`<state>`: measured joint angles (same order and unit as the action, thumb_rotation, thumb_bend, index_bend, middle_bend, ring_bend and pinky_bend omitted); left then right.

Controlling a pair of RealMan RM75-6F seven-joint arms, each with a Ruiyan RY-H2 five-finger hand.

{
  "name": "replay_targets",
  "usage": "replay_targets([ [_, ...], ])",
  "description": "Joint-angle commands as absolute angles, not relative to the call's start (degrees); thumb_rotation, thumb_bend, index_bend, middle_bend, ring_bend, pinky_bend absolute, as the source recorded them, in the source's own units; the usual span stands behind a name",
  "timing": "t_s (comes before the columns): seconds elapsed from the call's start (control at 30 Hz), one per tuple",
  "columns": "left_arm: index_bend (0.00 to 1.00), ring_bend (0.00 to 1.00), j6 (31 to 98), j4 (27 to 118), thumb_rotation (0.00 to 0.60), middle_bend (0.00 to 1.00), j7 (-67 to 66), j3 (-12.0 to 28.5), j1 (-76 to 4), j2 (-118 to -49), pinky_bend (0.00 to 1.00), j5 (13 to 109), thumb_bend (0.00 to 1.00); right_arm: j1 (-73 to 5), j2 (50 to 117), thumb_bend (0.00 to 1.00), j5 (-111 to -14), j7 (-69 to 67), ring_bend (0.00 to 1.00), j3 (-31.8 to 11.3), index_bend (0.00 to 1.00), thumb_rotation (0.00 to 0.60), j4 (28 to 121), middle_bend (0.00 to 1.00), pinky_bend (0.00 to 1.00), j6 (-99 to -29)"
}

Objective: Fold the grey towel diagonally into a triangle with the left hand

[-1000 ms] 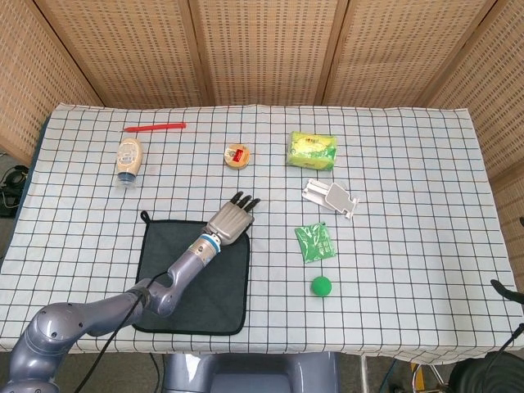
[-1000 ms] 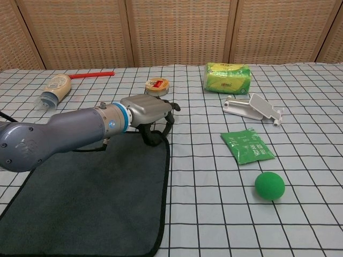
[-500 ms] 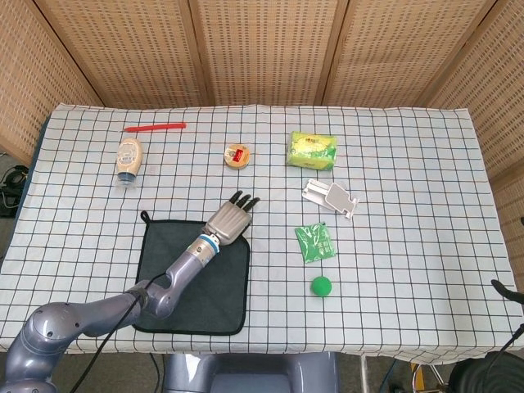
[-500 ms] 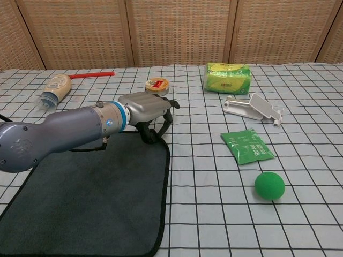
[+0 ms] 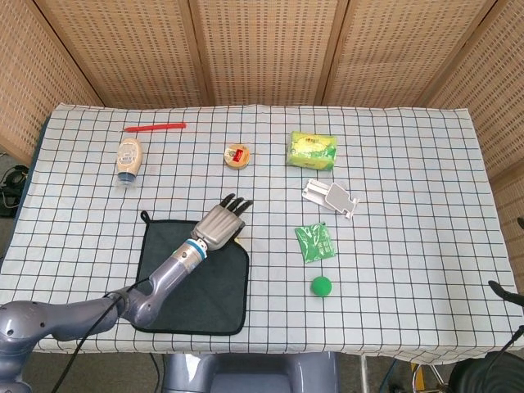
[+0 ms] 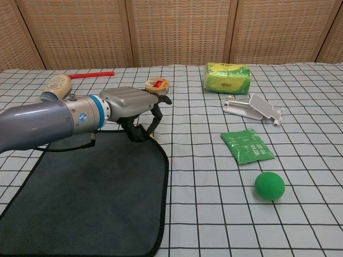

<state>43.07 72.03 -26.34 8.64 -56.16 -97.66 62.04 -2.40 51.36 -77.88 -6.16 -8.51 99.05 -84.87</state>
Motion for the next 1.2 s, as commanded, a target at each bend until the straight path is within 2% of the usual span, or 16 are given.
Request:
replay_targets([
  [0.03, 0.67, 0.0, 44.81, 76.23, 0.6, 0.0, -26.18, 7.13, -54.28, -94.34, 0.0, 62.96, 0.55, -2.34, 51.32, 0.0, -78.22, -6.07, 0.0, -8.4, 0.04, 0.6, 99.28, 0.0, 0.0, -85.1],
  [0.43, 0.66, 0.0, 51.47, 90.02, 0.6, 0.0, -24.63, 1.09, -47.43, -84.86, 0.0, 68.49, 0.56, -2.22, 51.37, 0.0, -79.6, -5.21, 0.0, -7.94, 0.04, 0.6, 100.06, 0.0, 0.0, -85.77],
  [0.63, 0.66, 0.0, 54.54, 96.12, 0.6, 0.0, -26.15, -3.46, -43.57, -80.71, 0.0, 71.26, 0.56, -2.2, 51.48, 0.0, -80.3, -4.54, 0.0, -7.61, 0.04, 0.6, 100.46, 0.0, 0.0, -85.98],
  [1.0, 0.66, 0.0, 58.07, 99.22, 0.6, 0.0, -25.3, -10.07, -37.56, -76.93, 0.0, 77.35, 0.56, -2.02, 51.34, 0.0, -80.91, -4.76, 0.0, -7.37, 0.04, 0.6, 100.73, 0.0, 0.0, -86.4],
  [1.2, 0.66, 0.0, 58.92, 98.78, 0.6, 0.0, -23.43, -12.2, -34.95, -75.74, 0.0, 79.98, 0.56, -1.87, 51.18, 0.0, -81.57, -5.04, 0.0, -7.16, 0.04, 0.6, 100.9, 0.0, 0.0, -86.75],
])
